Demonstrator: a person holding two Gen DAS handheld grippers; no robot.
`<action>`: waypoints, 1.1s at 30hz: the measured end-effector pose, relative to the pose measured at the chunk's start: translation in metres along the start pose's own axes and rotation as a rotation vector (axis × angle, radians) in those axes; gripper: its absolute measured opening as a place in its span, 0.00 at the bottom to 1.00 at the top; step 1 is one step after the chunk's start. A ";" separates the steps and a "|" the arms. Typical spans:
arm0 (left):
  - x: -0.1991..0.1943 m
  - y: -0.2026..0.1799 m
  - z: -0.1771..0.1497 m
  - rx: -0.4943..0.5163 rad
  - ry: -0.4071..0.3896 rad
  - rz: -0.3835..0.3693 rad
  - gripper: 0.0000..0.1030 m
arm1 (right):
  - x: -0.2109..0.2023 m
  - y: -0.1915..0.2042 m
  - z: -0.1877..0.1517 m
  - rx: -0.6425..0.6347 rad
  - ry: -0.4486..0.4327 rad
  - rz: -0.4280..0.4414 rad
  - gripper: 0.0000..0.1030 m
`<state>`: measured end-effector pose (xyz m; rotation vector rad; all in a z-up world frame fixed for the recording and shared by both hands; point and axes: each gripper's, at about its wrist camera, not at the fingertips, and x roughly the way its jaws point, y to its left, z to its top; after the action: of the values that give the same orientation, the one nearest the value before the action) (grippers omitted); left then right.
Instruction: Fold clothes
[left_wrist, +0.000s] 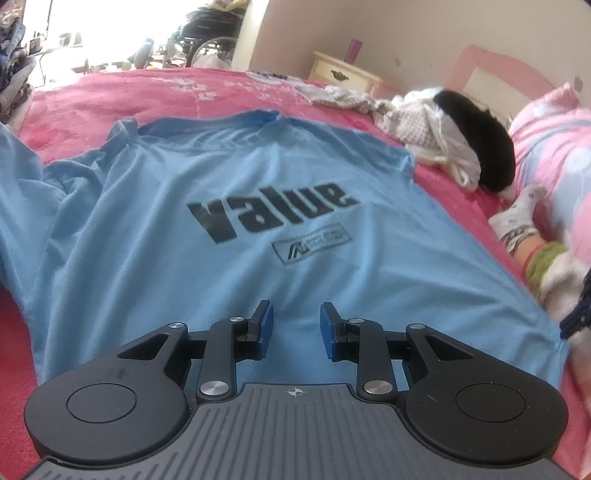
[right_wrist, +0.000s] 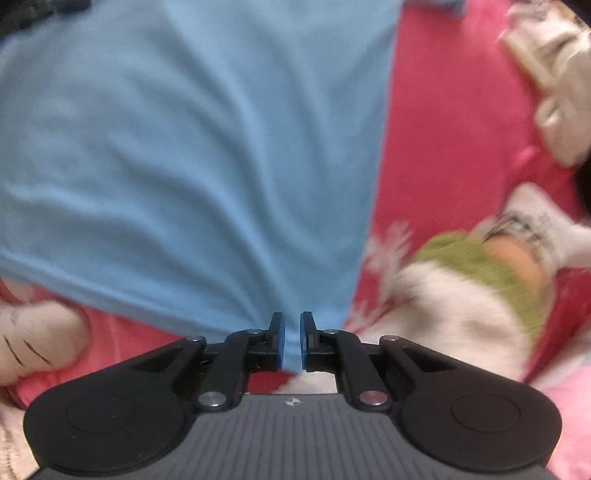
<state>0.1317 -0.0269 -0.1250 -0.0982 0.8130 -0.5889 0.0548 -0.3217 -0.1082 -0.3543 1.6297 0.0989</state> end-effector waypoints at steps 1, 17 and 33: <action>-0.004 0.001 0.002 -0.009 -0.013 -0.004 0.27 | -0.012 -0.001 0.003 0.018 -0.043 0.007 0.09; -0.025 0.082 0.023 -0.290 -0.108 0.277 0.27 | -0.039 0.079 0.227 0.169 -0.728 0.408 0.13; -0.016 0.097 0.011 -0.359 -0.045 0.307 0.27 | -0.103 0.241 0.378 -0.038 -0.660 0.683 0.44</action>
<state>0.1754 0.0610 -0.1358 -0.3078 0.8631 -0.1467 0.3523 0.0275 -0.0789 0.2134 1.0278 0.6898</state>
